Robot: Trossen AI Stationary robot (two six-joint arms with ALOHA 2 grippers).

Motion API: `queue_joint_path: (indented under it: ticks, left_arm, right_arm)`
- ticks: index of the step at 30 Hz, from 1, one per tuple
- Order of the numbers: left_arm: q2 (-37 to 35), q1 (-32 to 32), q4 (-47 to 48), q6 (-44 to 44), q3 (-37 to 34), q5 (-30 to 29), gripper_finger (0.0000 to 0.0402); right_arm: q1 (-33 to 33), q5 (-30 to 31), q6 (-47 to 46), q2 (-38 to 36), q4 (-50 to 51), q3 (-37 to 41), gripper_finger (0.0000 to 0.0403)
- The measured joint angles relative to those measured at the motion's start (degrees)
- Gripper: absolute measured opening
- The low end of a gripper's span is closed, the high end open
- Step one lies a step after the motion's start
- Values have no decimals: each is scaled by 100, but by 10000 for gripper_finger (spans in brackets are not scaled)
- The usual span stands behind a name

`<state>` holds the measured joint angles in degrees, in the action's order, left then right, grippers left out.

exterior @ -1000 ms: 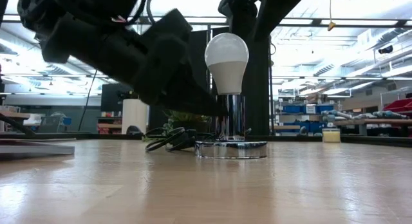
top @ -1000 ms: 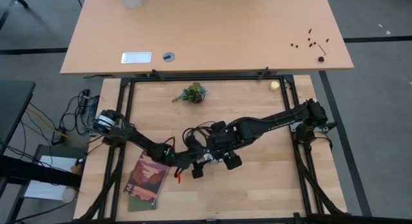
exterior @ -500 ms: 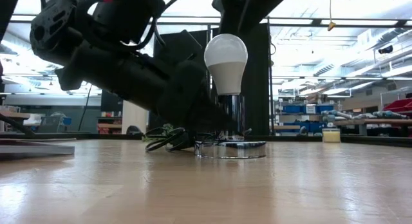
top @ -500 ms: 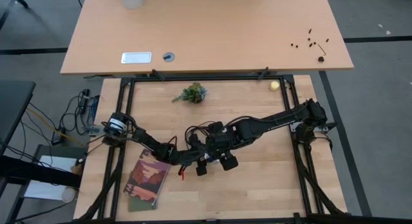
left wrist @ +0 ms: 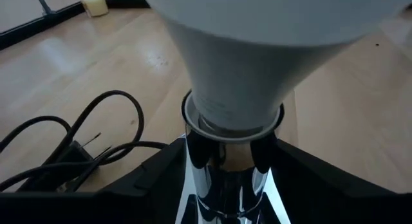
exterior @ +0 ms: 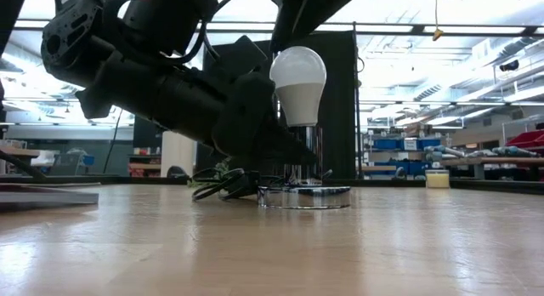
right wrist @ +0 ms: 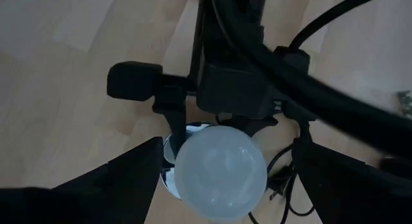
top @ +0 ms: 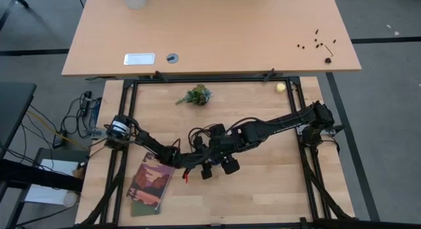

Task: Screw lightbulb
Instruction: Insert the white lightbulb into the lamp socket

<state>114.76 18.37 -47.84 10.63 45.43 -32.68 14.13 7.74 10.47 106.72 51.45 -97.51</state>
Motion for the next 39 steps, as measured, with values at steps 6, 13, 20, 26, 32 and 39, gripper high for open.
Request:
queue_joint_path:
  ticks: [6,13,20,26,32,39]
  left_arm:
    - [0,0,-80,-7,2,-35,223]
    - [0,0,-321,-9,2,-114,223]
    - [0,9,-328,9,2,-51,223]
    - [0,7,-332,42,2,-25,226]
    - [0,7,-25,44,2,-9,227]
    - [0,9,-42,52,2,-7,223]
  right_arm:
    - [0,9,-17,7,-209,208,352]
    - [-2,203,31,11,-498,538,352]
    - [-26,361,56,11,-630,668,352]
    - [-27,359,67,11,-604,668,352]
    - [-150,295,82,9,-921,831,352]
    - [-164,281,-13,9,-982,1144,352]
